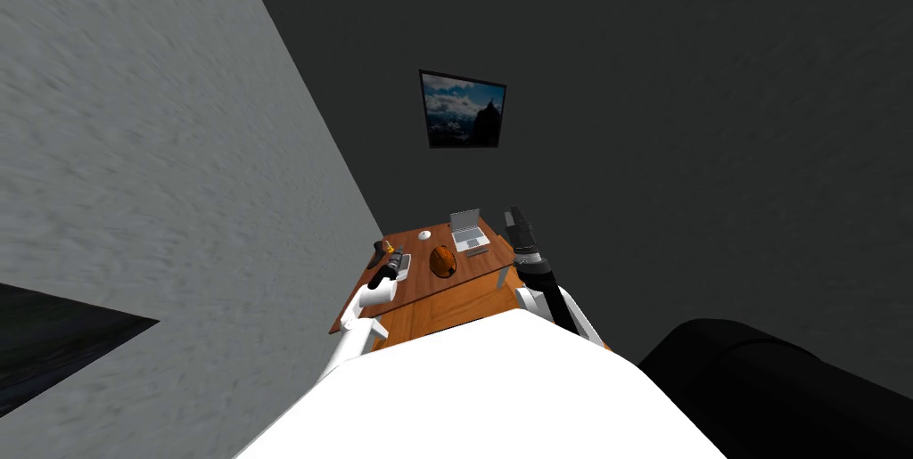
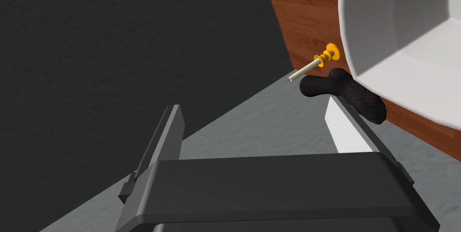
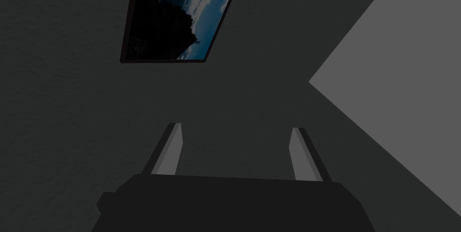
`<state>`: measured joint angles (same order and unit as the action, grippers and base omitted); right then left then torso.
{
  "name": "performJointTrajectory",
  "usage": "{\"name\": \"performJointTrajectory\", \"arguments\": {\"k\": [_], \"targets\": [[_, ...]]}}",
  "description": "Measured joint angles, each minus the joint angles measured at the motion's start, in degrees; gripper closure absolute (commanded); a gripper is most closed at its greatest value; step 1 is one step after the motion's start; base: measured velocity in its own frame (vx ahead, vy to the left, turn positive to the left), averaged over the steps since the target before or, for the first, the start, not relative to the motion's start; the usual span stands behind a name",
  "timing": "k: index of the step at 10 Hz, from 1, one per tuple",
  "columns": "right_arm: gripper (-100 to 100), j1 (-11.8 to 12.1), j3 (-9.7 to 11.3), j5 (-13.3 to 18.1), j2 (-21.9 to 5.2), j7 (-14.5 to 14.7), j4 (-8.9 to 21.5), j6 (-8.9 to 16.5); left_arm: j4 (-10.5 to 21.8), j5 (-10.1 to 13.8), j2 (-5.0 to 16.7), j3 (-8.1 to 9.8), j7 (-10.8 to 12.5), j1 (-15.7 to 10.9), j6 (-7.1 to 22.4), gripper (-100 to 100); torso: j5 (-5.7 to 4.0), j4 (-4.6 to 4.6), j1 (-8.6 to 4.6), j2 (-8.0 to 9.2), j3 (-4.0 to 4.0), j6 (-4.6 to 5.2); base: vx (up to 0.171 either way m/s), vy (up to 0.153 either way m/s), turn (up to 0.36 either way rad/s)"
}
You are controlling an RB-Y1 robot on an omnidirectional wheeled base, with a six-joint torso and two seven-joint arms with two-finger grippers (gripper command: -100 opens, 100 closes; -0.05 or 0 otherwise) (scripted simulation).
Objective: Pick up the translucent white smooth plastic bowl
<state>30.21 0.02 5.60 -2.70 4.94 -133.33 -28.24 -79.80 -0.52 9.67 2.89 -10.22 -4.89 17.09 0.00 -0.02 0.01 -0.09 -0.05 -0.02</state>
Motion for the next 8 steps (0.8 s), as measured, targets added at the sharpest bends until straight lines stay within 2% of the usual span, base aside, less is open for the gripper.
{"name": "performJointTrajectory", "arguments": {"k": [2,5,6,7,8], "targets": [[0,0.0,0.0,0.0,0.0,0.0,0.0,0.0,3.1,0.9,0.7,0.16,0.4,-1.0,1.6,-100,0.0,0.0,0.01,0.0,0.0,-0.01,0.018,0.002,0.016],[0,0.0,0.0,0.0,0.0,0.0,0.0,0.0,6.9,0.8,0.3,0.83,0.9,-2.4,4.1,-100,0.0,0.0,0.0,-0.01,-0.01,0.0,0.025,0.003,0.02],[0,0.0,0.0,0.0,0.0,0.0,0.0,0.0,9.0,1.2,0.6,1.09,1.2,-3.5,4.9,-100,0.0,0.0,0.01,-0.03,-0.02,0.0,0.024,0.0,0.013],[0,0.0,0.0,0.0,0.0,0.0,0.0,0.0,9.9,1.6,0.8,1.11,1.3,-3.6,5.6,-100,0.0,0.0,0.0,-0.01,-0.01,-0.01,0.035,-0.001,0.032],[0,0.0,0.0,0.0,0.0,0.0,0.0,0.0,12.2,2.1,1.2,1.29,1.6,-4.5,5.9,-100,0.0,-0.01,0.0,-0.05,-0.03,-0.01,0.046,0.0,0.049]]}}
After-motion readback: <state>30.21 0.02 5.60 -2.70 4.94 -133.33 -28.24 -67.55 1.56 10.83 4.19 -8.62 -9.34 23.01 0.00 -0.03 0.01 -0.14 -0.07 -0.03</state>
